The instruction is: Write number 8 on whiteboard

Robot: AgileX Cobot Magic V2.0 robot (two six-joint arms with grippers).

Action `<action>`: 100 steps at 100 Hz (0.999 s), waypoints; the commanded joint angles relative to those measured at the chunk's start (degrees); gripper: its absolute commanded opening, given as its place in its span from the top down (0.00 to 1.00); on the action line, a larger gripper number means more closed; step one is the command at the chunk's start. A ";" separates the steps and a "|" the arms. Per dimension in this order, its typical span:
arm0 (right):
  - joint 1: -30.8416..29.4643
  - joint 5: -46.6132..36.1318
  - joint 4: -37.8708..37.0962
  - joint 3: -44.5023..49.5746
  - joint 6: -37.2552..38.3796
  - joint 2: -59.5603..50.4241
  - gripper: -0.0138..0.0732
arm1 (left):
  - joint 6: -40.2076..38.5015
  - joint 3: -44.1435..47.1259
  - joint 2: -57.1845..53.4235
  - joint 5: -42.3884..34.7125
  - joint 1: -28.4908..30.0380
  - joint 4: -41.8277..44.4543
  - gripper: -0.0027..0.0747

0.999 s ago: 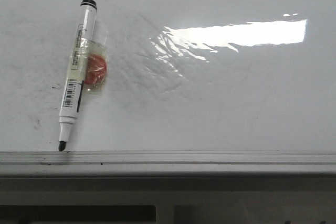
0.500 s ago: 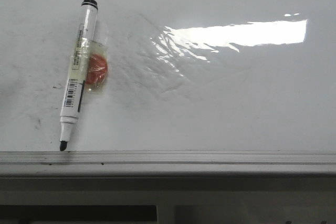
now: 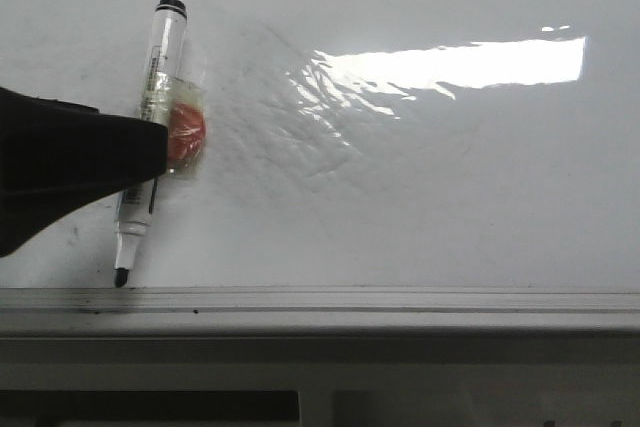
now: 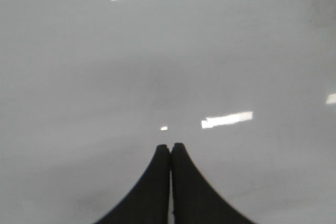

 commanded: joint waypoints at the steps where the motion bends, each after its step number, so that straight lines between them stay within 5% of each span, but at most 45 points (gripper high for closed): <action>1: 0.71 -3.99 0.23 -2.20 -0.04 1.00 0.91 | -0.69 -1.66 0.93 -4.01 -0.37 -0.21 0.40; 15: 1.24 -3.79 0.23 -2.20 -0.04 1.00 0.91 | -0.12 -1.66 3.10 -3.90 -0.37 -0.21 0.51; 39: 5.09 -2.51 0.11 -2.20 -0.04 1.11 0.91 | -0.12 -1.66 6.70 -3.80 -0.37 -0.71 1.00; 67: 15.79 3.27 0.22 -6.96 -6.41 5.28 0.91 | -0.12 -1.97 4.89 -3.90 -0.37 3.94 0.99; 100: 40.43 3.65 0.31 -20.73 -8.49 22.53 0.84 | -0.12 -9.89 -0.24 7.51 -0.37 19.31 0.99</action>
